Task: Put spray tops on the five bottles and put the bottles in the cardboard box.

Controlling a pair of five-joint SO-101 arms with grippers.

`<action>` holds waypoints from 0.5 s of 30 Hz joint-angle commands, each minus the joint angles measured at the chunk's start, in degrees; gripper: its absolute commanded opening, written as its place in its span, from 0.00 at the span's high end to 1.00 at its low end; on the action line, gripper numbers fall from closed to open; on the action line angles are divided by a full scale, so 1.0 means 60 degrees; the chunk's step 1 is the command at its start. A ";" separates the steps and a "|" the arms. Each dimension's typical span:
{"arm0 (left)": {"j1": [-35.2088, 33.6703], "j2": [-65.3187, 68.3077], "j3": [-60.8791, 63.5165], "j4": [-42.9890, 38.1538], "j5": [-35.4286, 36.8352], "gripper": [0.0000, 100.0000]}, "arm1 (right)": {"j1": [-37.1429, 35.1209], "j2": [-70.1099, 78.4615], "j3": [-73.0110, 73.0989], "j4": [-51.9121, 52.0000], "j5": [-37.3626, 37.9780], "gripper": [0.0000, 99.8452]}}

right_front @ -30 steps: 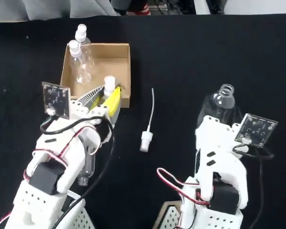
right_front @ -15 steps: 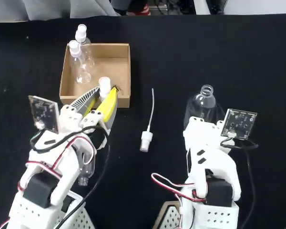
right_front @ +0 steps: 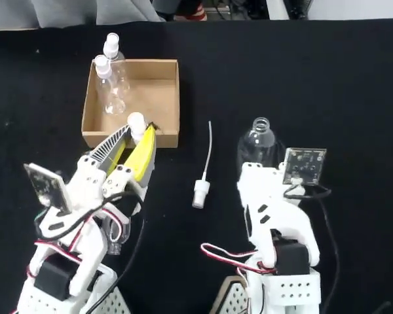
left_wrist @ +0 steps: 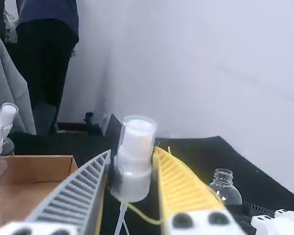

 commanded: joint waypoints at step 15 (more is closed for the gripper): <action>-0.0110 -0.0615 0.0681 -0.1128 0.2051 0.97 | -0.1128 -0.0139 0.0212 -0.0440 0.0249 0.93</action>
